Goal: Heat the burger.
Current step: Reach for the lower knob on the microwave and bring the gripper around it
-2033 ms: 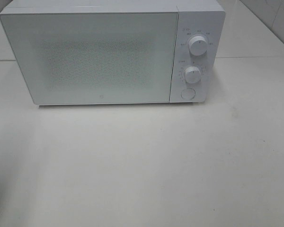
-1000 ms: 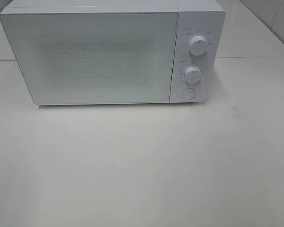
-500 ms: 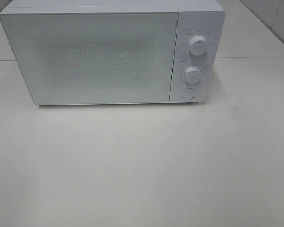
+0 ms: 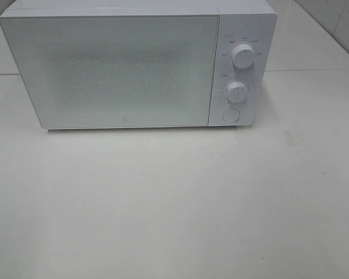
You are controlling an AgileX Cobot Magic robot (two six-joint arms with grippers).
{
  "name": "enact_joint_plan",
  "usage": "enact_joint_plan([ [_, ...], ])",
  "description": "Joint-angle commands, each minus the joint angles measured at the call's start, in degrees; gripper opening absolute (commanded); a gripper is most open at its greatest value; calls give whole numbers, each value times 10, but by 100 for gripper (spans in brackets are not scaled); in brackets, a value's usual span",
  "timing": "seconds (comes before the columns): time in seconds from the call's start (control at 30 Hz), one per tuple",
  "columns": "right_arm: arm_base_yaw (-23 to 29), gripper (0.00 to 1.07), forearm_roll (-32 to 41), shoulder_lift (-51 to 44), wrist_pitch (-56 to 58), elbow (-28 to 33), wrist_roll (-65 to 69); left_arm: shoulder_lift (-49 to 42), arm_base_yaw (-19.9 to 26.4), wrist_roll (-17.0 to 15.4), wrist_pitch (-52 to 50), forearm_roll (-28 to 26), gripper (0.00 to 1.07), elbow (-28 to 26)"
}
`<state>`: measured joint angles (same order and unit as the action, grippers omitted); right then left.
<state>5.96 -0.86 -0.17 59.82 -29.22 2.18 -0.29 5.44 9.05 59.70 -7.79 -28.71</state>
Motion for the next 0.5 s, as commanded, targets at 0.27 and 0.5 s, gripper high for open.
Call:
enact_joint_plan([
  [0.27,-3,75,0,-15,-5,0,-5,-15,1,-1,-3,-5,100,3],
  [0.5,-3,75,1,-15,-5,0,-5,-15,1,-1,-3,-5,100,3],
])
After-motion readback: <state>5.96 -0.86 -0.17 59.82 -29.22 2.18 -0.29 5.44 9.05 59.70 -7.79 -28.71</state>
